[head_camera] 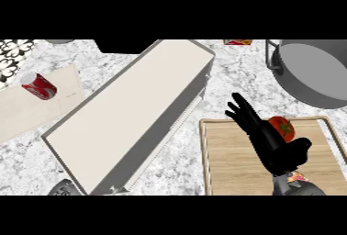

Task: Pick the cupcake from the tray and place it in the tiered shelf

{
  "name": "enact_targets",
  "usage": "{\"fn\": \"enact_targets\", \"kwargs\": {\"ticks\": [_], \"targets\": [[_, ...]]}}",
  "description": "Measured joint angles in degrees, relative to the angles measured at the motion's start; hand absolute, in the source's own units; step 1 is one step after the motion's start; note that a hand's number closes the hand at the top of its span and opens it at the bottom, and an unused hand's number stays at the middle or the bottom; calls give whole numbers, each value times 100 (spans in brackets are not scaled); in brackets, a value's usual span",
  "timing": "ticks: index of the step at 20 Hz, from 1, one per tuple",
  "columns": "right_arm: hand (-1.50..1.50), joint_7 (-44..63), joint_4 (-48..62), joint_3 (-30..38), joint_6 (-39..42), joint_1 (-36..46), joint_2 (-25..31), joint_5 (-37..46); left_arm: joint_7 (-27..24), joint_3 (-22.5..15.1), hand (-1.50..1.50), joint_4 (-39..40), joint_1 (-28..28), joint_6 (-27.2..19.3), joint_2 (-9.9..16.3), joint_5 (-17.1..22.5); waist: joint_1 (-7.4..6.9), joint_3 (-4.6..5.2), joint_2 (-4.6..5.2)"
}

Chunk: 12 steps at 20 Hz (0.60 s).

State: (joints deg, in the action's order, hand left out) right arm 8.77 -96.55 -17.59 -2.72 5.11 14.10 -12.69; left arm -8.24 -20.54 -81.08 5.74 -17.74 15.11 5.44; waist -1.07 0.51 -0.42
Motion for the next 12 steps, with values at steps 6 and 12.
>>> {"fn": "enact_targets", "kwargs": {"ticks": [6,12], "targets": [[-150,76,-62,1218,-445,-615,1229,535,205,249,0,-1156,-1057,1421,1000,961,341,-99,-89],[-150,-165,558,2636,-867,-1494,1936,577,569,470,0,-536,-1157,1040,1051,805,531,-62,9]]}}
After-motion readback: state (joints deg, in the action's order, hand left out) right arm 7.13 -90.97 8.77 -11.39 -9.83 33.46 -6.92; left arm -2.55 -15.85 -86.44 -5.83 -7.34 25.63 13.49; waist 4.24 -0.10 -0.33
